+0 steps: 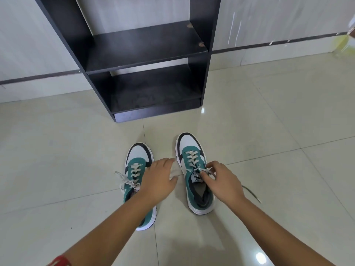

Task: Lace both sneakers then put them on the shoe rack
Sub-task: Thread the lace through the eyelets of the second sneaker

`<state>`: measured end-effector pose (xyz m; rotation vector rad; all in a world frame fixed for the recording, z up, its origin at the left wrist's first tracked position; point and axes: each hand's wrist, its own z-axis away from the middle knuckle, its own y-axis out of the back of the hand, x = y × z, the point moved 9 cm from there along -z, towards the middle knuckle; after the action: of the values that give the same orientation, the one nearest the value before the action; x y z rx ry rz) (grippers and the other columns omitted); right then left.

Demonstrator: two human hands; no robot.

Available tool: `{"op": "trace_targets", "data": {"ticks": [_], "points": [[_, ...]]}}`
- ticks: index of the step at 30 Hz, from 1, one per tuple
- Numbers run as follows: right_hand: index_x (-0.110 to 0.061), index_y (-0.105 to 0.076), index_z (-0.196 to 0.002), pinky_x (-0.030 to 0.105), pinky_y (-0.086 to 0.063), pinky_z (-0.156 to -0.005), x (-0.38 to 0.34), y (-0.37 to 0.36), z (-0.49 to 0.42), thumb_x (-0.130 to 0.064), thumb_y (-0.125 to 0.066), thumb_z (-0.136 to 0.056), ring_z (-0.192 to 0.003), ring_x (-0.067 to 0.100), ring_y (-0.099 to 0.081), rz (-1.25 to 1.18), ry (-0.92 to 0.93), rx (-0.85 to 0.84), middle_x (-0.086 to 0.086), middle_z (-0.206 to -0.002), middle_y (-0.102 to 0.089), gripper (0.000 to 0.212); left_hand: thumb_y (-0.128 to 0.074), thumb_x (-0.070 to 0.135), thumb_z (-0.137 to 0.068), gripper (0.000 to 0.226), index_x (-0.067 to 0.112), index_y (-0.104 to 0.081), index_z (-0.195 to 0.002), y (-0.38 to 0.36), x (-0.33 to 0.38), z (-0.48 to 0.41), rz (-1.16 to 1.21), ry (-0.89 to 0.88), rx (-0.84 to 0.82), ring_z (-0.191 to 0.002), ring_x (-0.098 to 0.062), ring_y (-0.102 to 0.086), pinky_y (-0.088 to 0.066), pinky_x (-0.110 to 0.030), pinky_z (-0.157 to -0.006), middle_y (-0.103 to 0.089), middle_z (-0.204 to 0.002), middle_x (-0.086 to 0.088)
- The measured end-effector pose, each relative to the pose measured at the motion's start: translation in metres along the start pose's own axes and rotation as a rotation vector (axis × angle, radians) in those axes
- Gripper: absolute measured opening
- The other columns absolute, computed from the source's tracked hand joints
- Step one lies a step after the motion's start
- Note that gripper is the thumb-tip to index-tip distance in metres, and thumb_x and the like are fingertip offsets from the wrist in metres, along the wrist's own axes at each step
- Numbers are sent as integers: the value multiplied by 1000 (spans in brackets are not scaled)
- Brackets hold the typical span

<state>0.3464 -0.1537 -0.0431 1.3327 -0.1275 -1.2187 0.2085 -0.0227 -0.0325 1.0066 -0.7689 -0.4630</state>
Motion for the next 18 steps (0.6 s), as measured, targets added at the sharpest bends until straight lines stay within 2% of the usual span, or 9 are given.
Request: {"op": "trace_targets", "data": {"ticks": [3, 6, 10, 13, 18], "points": [[-27, -63, -96, 31, -48, -69, -10, 10, 1, -43, -54, -86, -85, 13, -61, -24, 69, 64, -9, -94, -66, 21, -47, 31, -93, 39, 28, -49, -131, 10, 22, -4, 172, -128, 130, -122, -16, -50, -39, -35, -104, -57, -133, 6], [-27, -66, -89, 29, -48, -66, -9, 9, -2, -37, -60, -84, -78, 11, -62, -75, 52, 48, -11, -81, -68, 12, -49, 37, -91, 26, 30, -62, -112, 7, 26, -8, 154, -92, 154, -104, -11, -61, -42, -36, -97, -69, -110, 12], [-22, -69, -86, 23, -43, -60, -3, 6, -7, -27, -66, -82, -71, 12, -63, -213, 5, -4, -7, -77, -70, 8, -56, 41, -87, 19, 29, -66, -98, 8, 24, -12, 143, -66, 196, -90, -8, -62, -39, -32, -94, -71, -93, 11], [-19, -67, -85, 23, -39, -59, -7, 6, -10, -24, -61, -85, -65, 11, -59, -195, 38, -19, -5, -82, -70, 8, -53, 39, -89, 17, 29, -66, -93, 10, 27, -12, 48, -85, 222, -90, -9, -60, -35, -31, -99, -68, -94, 11], [-15, -57, -93, 30, -37, -68, -2, 9, -18, -24, -43, -96, -79, 18, -53, -86, 33, -19, -1, -92, -55, 17, -41, 32, -95, 18, 27, -58, -97, 7, 20, -10, -58, -65, 219, -95, -12, -57, -25, -34, -109, -60, -102, 11]]}}
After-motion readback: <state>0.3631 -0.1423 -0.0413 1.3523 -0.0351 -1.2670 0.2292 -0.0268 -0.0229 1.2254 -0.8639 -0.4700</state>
